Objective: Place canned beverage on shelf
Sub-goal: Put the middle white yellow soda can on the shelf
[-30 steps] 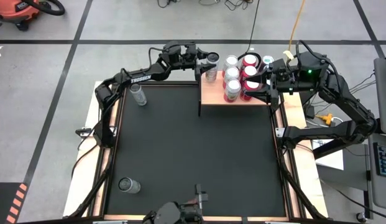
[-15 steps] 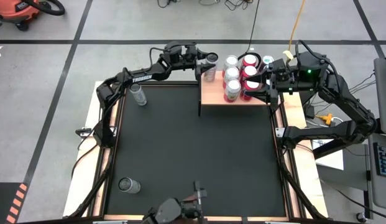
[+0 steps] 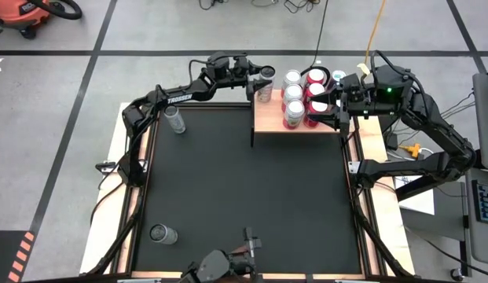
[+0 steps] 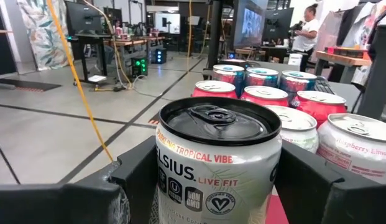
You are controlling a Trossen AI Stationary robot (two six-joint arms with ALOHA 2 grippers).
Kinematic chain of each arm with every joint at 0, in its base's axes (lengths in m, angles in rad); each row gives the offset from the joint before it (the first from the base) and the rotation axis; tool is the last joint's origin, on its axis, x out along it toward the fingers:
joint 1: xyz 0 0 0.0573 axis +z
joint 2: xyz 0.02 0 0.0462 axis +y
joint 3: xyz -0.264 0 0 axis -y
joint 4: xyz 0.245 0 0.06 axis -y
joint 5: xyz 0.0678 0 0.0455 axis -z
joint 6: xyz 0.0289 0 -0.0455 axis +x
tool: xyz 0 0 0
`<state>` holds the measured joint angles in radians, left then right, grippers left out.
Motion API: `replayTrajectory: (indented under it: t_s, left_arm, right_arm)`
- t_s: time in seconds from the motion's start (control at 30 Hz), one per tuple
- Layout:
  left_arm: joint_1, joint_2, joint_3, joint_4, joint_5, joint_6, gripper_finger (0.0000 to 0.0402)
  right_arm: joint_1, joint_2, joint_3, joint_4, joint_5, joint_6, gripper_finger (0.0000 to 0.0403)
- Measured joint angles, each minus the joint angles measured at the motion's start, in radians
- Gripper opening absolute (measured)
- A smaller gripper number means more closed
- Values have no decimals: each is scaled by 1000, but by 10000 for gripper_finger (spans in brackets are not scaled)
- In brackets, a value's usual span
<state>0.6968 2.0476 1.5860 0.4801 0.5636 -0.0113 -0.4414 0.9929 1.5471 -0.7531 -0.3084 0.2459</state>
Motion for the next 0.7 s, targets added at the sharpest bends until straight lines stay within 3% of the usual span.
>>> replayTrajectory:
  t_s: [0.33, 0.7]
  left_arm:
    - [-23, 0, 0, 0, -122, -6, 277]
    - [-38, 0, 0, -1, -127, -6, 279]
  right_arm:
    - [0, 1, 0, -1, -2, 3, 329]
    - [0, 1, 0, -19, -3, -4, 329]
